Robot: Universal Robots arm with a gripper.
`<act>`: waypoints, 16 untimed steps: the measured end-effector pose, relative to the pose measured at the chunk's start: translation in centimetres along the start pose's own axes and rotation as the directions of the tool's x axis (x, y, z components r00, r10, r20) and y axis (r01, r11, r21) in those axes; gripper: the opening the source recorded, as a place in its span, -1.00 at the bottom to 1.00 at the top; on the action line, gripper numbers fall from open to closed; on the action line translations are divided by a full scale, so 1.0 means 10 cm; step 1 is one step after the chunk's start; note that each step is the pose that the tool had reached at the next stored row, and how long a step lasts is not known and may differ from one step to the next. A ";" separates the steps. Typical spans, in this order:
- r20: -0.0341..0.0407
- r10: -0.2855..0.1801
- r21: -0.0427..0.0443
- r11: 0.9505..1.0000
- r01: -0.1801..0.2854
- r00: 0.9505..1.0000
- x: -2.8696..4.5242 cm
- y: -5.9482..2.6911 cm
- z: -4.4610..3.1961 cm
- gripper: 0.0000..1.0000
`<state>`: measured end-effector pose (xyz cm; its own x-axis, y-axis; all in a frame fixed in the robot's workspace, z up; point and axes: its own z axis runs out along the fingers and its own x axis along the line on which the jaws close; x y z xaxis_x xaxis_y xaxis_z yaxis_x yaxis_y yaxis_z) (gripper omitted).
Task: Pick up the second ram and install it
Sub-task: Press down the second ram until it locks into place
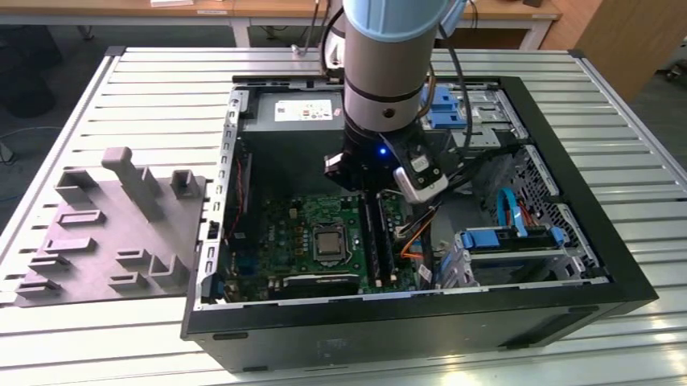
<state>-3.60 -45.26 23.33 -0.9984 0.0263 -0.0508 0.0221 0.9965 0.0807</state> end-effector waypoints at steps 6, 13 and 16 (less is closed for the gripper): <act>0.000 0.000 0.000 1.000 0.000 1.000 0.004 0.062 0.048 -0.79; 0.000 0.000 0.000 1.000 0.000 1.000 0.008 0.087 0.117 -0.79; 0.000 0.000 0.001 1.000 0.000 1.000 0.010 0.089 0.142 -0.79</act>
<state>-3.61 -44.26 21.99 -0.9984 0.0263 -0.0505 0.0222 0.9966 0.0800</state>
